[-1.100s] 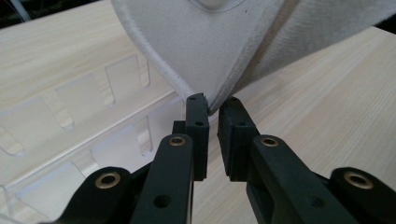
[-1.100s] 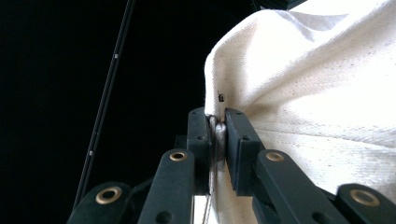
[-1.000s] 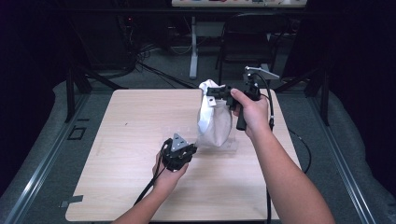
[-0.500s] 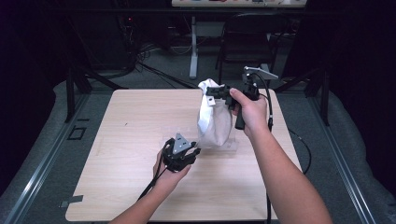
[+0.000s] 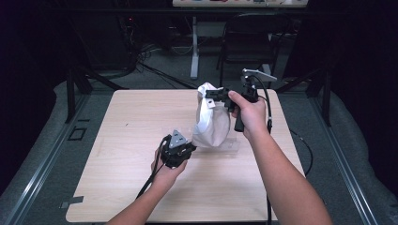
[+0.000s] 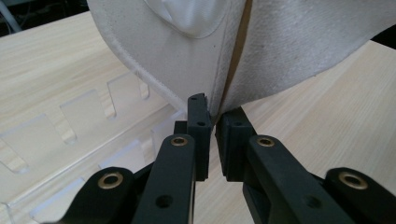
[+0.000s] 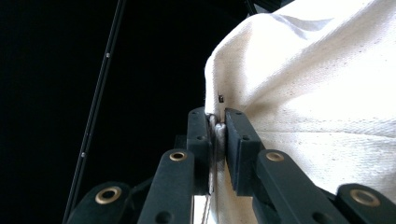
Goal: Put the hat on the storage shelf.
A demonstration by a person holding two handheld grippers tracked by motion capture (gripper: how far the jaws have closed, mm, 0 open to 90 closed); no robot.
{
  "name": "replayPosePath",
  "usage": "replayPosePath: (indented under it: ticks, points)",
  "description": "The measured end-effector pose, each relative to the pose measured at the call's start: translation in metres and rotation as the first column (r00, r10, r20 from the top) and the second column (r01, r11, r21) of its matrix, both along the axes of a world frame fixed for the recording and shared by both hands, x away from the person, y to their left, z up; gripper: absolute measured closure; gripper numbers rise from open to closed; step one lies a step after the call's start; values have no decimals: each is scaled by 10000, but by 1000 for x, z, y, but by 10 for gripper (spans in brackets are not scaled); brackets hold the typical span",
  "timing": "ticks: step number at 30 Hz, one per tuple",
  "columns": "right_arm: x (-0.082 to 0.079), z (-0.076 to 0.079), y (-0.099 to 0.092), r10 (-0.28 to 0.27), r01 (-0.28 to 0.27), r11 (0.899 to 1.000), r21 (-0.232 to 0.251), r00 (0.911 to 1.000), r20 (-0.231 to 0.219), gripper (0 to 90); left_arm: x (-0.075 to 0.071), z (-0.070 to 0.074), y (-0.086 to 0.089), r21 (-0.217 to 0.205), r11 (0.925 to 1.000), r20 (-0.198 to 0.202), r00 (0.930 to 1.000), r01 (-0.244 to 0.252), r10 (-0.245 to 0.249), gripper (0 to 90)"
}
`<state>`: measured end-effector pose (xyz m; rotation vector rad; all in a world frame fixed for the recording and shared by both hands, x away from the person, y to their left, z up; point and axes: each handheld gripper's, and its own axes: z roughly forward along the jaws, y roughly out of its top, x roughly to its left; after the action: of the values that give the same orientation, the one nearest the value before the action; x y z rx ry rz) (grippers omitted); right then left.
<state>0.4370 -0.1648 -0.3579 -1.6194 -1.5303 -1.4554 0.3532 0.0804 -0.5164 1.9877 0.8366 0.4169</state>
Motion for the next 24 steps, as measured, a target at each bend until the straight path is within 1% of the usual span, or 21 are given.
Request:
replayPosePath:
  ticks: [4, 5, 7, 10, 15, 17, 19, 20, 21, 22, 24]
  points:
    - [0, -5, 2, 24, -24, 10000, 24, 9999, -100, 815, -1, -2, 2, -10, 10000, -47, 10000, -31, 31, 851]
    - [0, -7, 3, 53, -54, 10000, -24, 9999, -136, 815, -1, -3, 4, 117, 9999, -42, 10000, -44, 44, 852]
    - [0, -8, 3, 44, -44, 10000, -25, 9998, -180, 815, -2, -6, 5, 129, 9999, -81, 10000, -50, 51, 853]
    - [0, -10, 2, 92, -95, 9998, -187, 9999, -130, 815, -2, -10, 5, 139, 9999, -115, 9999, -57, 59, 854]
    - [-2, -10, 3, 99, -104, 9997, -242, 9998, -195, 815, -2, -12, 5, 86, 9999, -184, 9998, -78, 79, 855]
    - [-2, -11, 3, 95, -101, 9995, -310, 9998, -182, 815, -2, -14, 5, 159, 9998, -219, 9997, -120, 124, 856]
    - [-2, -14, 4, 85, -97, 9984, -555, 9997, -222, 816, 0, -20, 6, 376, 9993, -524, 9986, -79, 98, 856]
    - [-2, -16, 4, 63, -83, 9975, -708, 9996, -286, 816, 1, -25, 7, 399, 9992, -668, 9977, -86, 113, 856]
    - [-2, -18, 4, 72, -98, 9962, -860, 9995, -307, 816, 1, -28, 8, 220, 9997, -733, 9972, -98, 114, 856]
    - [-2, -20, 4, 62, -92, 9956, -938, 9995, -320, 816, 0, -29, 9, 160, 9998, -738, 9972, -131, 143, 856]
    - [-2, -24, 3, 50, -78, 9965, -832, 9994, -347, 816, 0, -30, 8, 153, 9997, -717, 9973, -166, 177, 856]
